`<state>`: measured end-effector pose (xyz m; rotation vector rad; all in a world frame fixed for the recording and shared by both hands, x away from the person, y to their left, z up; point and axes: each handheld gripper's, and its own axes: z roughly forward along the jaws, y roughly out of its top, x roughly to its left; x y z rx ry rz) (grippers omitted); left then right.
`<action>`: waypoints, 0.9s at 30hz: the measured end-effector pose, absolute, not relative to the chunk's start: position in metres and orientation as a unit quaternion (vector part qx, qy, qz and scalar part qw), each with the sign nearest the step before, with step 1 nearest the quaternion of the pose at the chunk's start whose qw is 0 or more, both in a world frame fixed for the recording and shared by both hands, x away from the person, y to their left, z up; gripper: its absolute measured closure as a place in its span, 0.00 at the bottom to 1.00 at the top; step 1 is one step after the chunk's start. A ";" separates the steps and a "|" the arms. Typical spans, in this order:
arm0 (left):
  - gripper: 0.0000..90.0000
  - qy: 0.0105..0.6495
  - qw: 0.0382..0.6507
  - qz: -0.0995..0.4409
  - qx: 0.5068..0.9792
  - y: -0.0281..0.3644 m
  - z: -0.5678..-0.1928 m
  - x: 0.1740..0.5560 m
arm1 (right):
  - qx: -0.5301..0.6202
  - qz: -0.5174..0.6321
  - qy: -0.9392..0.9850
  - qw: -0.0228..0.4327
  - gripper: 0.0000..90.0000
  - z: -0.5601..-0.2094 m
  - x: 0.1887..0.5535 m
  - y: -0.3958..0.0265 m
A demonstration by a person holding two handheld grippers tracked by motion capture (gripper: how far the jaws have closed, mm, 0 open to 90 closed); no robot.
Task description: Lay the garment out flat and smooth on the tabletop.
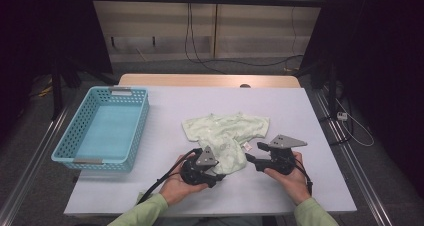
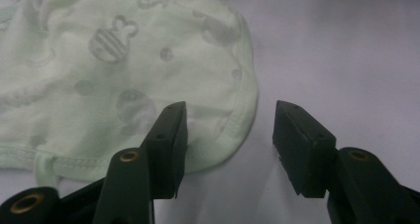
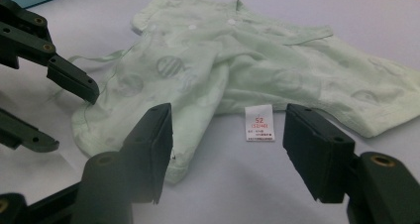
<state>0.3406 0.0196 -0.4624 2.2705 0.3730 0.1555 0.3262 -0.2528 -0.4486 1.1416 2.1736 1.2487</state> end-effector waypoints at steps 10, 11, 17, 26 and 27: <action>0.87 0.148 0.408 0.050 0.899 0.017 -0.465 0.348 | 0.401 0.444 0.779 0.186 0.40 -0.451 0.328 -0.249; 0.93 0.156 0.412 0.046 0.896 0.018 -0.466 0.350 | 0.401 0.444 0.779 0.187 0.40 -0.450 0.328 -0.249; 0.99 0.178 0.434 0.052 0.882 0.020 -0.464 0.353 | 0.401 0.446 0.778 0.188 0.40 -0.449 0.328 -0.250; 0.99 0.246 0.483 0.051 0.839 0.045 -0.443 0.377 | 0.394 0.447 0.781 0.187 0.41 -0.449 0.327 -0.247; 0.99 0.259 0.488 0.051 0.832 0.048 -0.442 0.381 | 0.393 0.446 0.782 0.188 0.41 -0.449 0.327 -0.246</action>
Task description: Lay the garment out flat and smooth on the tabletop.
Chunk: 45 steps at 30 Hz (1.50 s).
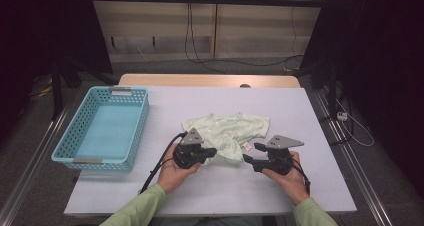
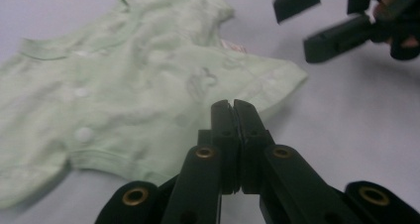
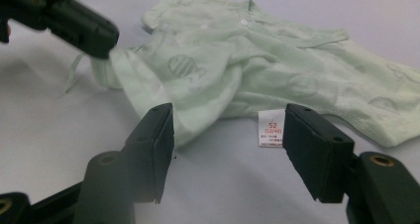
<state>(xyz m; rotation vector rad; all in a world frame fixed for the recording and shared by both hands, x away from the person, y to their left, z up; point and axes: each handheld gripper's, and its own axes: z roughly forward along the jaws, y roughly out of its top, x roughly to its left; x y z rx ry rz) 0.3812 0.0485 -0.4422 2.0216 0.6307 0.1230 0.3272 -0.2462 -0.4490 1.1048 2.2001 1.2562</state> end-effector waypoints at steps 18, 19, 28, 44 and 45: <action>0.99 0.314 0.487 0.071 0.812 0.063 -0.444 0.413 | 0.344 0.419 0.825 0.162 0.56 -0.463 0.338 -0.211; 0.99 0.318 0.484 0.073 0.812 0.063 -0.445 0.415 | 0.342 0.419 0.826 0.161 0.57 -0.463 0.339 -0.210; 0.99 0.327 0.477 0.070 0.813 0.067 -0.449 0.420 | 0.317 0.406 0.844 0.150 0.55 -0.464 0.351 -0.195; 0.99 0.330 0.474 0.069 0.813 0.070 -0.450 0.421 | 0.314 0.393 0.853 0.141 0.78 -0.470 0.362 -0.188; 0.99 0.330 0.474 0.069 0.813 0.070 -0.450 0.421 | 0.316 0.391 0.853 0.143 0.82 -0.469 0.362 -0.188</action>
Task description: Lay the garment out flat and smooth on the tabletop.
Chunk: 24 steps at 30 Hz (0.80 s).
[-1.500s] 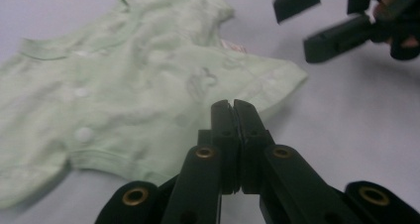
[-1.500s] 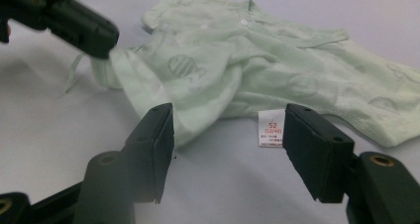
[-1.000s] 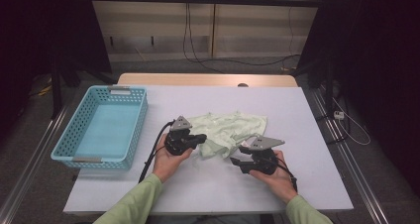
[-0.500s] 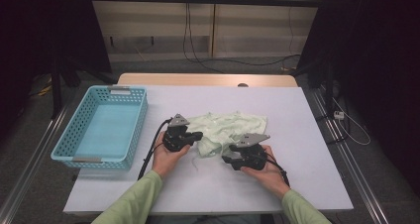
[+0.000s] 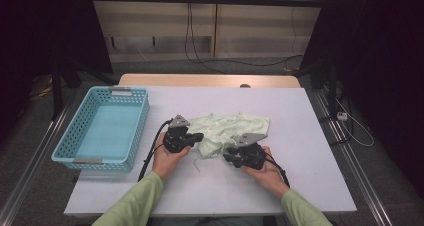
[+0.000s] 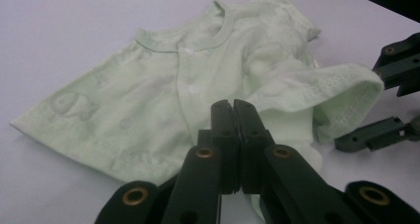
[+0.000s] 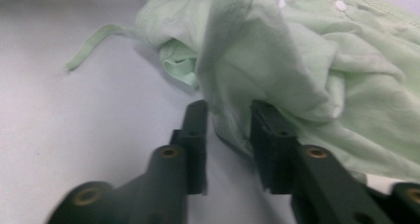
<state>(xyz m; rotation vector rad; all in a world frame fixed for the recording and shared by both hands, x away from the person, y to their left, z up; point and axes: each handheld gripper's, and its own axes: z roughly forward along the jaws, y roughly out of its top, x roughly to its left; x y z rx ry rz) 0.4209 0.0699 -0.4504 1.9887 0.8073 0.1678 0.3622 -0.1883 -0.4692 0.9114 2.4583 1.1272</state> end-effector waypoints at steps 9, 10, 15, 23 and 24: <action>0.99 0.332 0.476 0.070 0.811 0.072 -0.449 0.421 | 0.328 0.402 0.842 0.150 1.00 -0.461 0.360 -0.198; 0.99 0.332 0.477 0.070 0.811 0.072 -0.449 0.422 | 0.329 0.404 0.840 0.151 1.00 -0.460 0.360 -0.199; 0.99 0.333 0.478 0.071 0.810 0.073 -0.447 0.421 | 0.333 0.412 0.834 0.153 1.00 -0.455 0.358 -0.204; 0.99 0.334 0.481 0.079 0.807 0.076 -0.442 0.423 | 0.351 0.427 0.817 0.165 1.00 -0.447 0.360 -0.217; 0.99 0.336 0.483 0.078 0.805 0.076 -0.441 0.423 | 0.353 0.430 0.814 0.168 1.00 -0.445 0.361 -0.219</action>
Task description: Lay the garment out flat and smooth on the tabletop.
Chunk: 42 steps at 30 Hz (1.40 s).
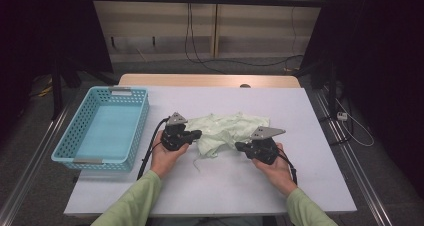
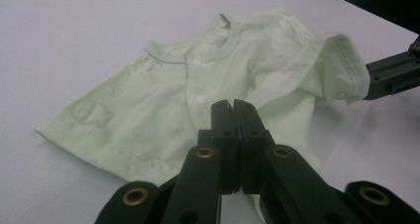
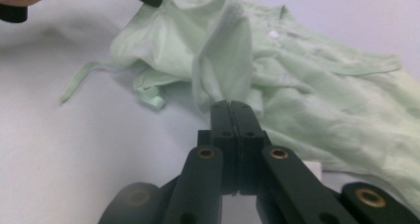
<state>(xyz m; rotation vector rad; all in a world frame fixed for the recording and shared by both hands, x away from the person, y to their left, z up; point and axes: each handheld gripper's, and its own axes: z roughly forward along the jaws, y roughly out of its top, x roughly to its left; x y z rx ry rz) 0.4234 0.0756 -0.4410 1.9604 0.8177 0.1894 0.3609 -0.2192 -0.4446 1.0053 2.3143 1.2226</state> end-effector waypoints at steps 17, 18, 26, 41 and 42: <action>0.99 0.358 0.488 0.085 0.791 0.077 -0.433 0.444 | 0.392 0.434 0.789 0.189 1.00 -0.434 0.384 -0.236; 0.99 0.361 0.485 0.086 0.792 0.076 -0.435 0.446 | 0.395 0.431 0.789 0.189 1.00 -0.435 0.386 -0.236; 0.99 0.368 0.465 0.097 0.799 0.072 -0.444 0.454 | 0.415 0.419 0.782 0.202 1.00 -0.435 0.405 -0.241; 0.98 0.375 0.440 0.105 0.809 0.062 -0.458 0.465 | 0.445 0.382 0.783 0.206 1.00 -0.455 0.428 -0.248; 0.98 0.375 0.440 0.102 0.810 0.062 -0.460 0.465 | 0.447 0.382 0.782 0.204 1.00 -0.456 0.428 -0.248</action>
